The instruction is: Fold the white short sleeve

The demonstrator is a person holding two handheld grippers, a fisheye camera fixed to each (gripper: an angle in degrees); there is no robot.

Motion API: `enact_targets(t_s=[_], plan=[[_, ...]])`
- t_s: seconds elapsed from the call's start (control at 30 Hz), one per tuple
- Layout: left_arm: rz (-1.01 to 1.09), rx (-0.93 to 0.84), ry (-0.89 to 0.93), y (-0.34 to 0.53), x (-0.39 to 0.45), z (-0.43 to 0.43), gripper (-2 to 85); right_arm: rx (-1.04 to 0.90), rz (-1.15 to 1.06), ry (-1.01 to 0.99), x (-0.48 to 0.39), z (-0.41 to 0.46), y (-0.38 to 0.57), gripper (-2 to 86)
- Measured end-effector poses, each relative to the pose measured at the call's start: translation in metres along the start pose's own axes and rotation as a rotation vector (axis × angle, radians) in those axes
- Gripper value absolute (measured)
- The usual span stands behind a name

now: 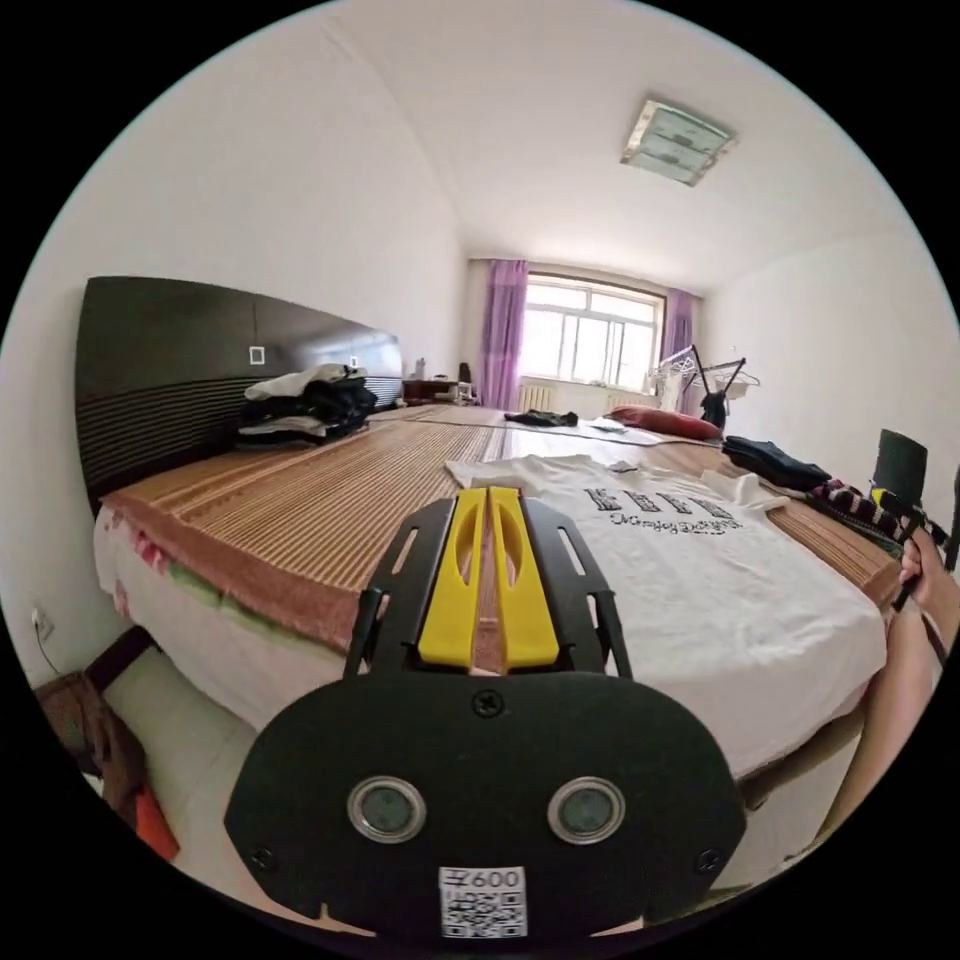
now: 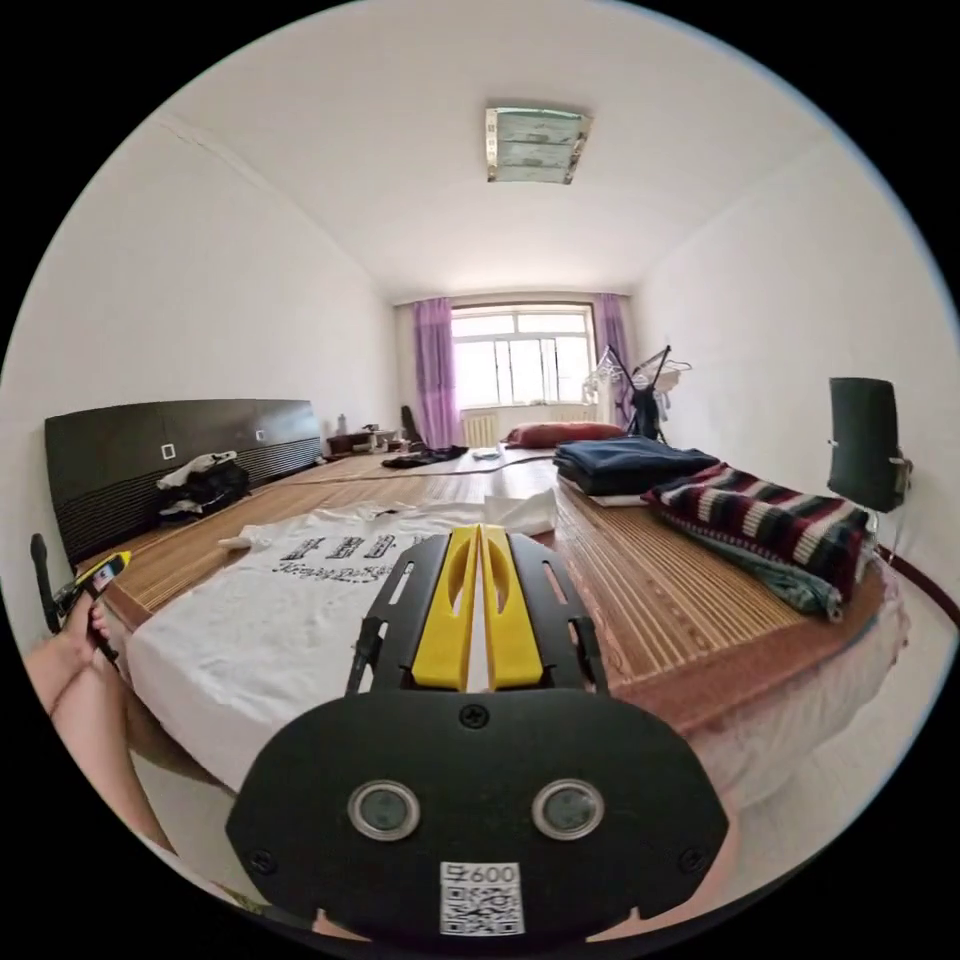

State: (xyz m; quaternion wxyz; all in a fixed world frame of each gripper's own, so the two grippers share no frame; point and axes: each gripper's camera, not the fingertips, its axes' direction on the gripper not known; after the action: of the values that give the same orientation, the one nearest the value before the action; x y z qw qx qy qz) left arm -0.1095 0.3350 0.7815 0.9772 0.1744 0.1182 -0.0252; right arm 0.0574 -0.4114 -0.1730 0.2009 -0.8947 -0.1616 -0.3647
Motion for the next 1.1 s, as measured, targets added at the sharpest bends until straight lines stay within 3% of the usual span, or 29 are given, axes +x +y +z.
enact_targets(t_s=[0.07,0.13,0.17,0.23,0.33,0.47,0.57,0.63,0.93,1.1], plan=[[0.029,-0.039,-0.016,-0.033,-0.019,0.039,0.4,-0.153,-0.067,-0.043,0.011,0.076,-0.065,-0.8],[0.003,-0.231,-0.027,-0.061,-0.042,0.091,0.4,-0.235,-0.140,-0.005,0.017,0.136,-0.103,-0.8],[-0.062,-0.414,0.017,-0.071,-0.064,0.130,0.5,-0.240,-0.153,0.050,0.025,0.174,-0.125,-0.8],[-0.158,-0.550,0.251,-0.066,-0.097,0.169,0.5,-0.239,-0.070,0.069,0.051,0.225,-0.156,-0.8],[-0.316,-0.509,0.162,-0.074,-0.133,0.159,0.6,-0.373,-0.024,0.101,0.088,0.316,-0.197,-0.8],[-0.525,-0.486,0.309,-0.072,-0.194,0.163,0.6,-0.575,-0.114,0.184,0.108,0.424,-0.215,-0.8],[-0.524,-0.482,0.363,-0.089,-0.207,0.162,0.6,-0.574,0.023,0.127,0.139,0.457,-0.227,-0.8],[-0.507,-0.497,0.355,-0.105,-0.211,0.160,0.6,-0.658,0.066,0.189,0.160,0.474,-0.228,-0.8],[-0.501,-0.509,0.341,-0.157,-0.231,0.140,0.7,-0.677,-0.058,0.279,0.183,0.463,-0.252,-0.8],[-0.540,-0.498,0.379,-0.176,-0.245,0.124,0.7,-0.659,0.032,0.341,0.205,0.449,-0.264,-0.8]])
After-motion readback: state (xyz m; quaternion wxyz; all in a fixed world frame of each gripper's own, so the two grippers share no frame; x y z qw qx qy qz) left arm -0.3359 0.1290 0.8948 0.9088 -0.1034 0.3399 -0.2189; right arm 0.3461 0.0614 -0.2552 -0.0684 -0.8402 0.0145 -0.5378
